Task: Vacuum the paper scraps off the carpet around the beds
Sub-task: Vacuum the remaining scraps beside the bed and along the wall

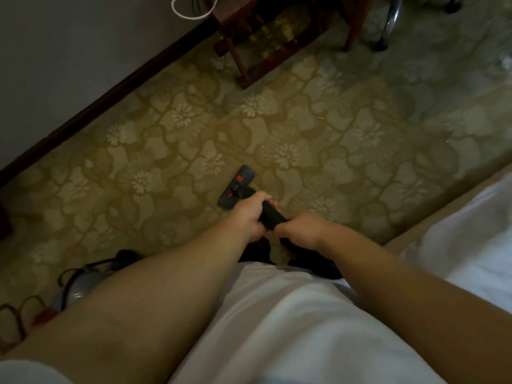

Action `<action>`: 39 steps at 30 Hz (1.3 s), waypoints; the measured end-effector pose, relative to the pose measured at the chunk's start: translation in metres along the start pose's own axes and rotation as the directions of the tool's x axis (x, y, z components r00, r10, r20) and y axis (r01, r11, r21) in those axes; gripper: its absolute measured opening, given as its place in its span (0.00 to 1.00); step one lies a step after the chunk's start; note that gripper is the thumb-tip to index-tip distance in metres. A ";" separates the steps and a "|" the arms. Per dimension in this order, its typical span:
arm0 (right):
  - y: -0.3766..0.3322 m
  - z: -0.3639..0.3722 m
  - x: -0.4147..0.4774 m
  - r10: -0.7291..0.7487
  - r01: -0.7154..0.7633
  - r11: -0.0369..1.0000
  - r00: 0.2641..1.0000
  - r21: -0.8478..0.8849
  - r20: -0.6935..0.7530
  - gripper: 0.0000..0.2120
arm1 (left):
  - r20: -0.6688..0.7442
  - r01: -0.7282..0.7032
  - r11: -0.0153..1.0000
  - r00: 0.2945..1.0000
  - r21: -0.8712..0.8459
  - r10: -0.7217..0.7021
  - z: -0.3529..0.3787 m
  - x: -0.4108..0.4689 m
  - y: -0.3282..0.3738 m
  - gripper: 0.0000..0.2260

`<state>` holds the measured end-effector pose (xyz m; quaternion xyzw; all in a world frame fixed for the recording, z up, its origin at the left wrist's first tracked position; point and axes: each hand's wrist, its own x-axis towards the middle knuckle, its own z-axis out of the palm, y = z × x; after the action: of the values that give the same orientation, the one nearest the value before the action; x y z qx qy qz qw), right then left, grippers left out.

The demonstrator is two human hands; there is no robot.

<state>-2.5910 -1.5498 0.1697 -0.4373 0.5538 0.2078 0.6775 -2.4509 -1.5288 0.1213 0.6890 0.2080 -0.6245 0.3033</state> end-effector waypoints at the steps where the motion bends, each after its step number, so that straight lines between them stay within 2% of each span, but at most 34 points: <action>1: 0.012 -0.016 -0.007 0.008 -0.008 1.000 1.000 -0.013 -0.010 0.11 | 0.010 0.007 1.000 1.000 -0.010 -0.007 0.018 -0.003 -0.011 0.05; 4: 0.051 -0.061 -0.030 0.042 -0.042 0.999 0.999 0.008 -0.032 0.16 | 0.051 0.026 1.000 0.998 -0.001 -0.026 0.076 -0.011 -0.046 0.06; 8: 0.101 -0.113 -0.067 0.104 -0.088 0.976 0.992 0.197 -0.075 0.13 | 0.140 0.058 0.992 0.987 0.109 -0.073 0.150 -0.032 -0.078 0.08; 13: 0.157 -0.163 -0.111 0.159 -0.108 0.933 0.979 0.343 -0.126 0.13 | 0.258 0.122 0.950 0.945 0.288 -0.199 0.225 -0.057 -0.113 0.06; 17: 0.199 -0.172 -0.127 0.183 -0.110 0.899 0.974 0.424 -0.134 0.14 | 0.288 0.114 0.925 0.930 0.362 -0.227 0.253 -0.074 -0.142 0.06; 22: 0.213 -0.169 -0.137 0.116 -0.036 0.889 0.982 0.456 -0.148 0.14 | 0.308 0.096 0.913 0.923 0.397 -0.231 0.258 -0.085 -0.144 0.04; 28: 0.168 -0.177 -0.118 0.076 0.004 0.886 0.985 0.463 -0.155 0.15 | 0.299 0.010 0.897 0.941 0.443 -0.159 0.256 -0.080 -0.090 0.06; 32: 0.112 -0.164 -0.088 0.060 0.024 0.909 0.981 0.416 -0.186 0.13 | 0.263 -0.021 0.927 0.961 0.376 -0.085 0.231 -0.055 -0.043 0.07; 39: -0.006 -0.136 -0.028 0.077 0.006 0.911 0.980 0.411 -0.183 0.13 | 0.189 -0.004 0.930 0.979 0.369 -0.071 0.176 -0.017 0.077 0.05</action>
<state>-2.6722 -1.6597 0.1978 -0.2935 0.6566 0.0555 0.6925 -2.5314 -1.7023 0.1435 0.6638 0.0681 -0.7233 0.1777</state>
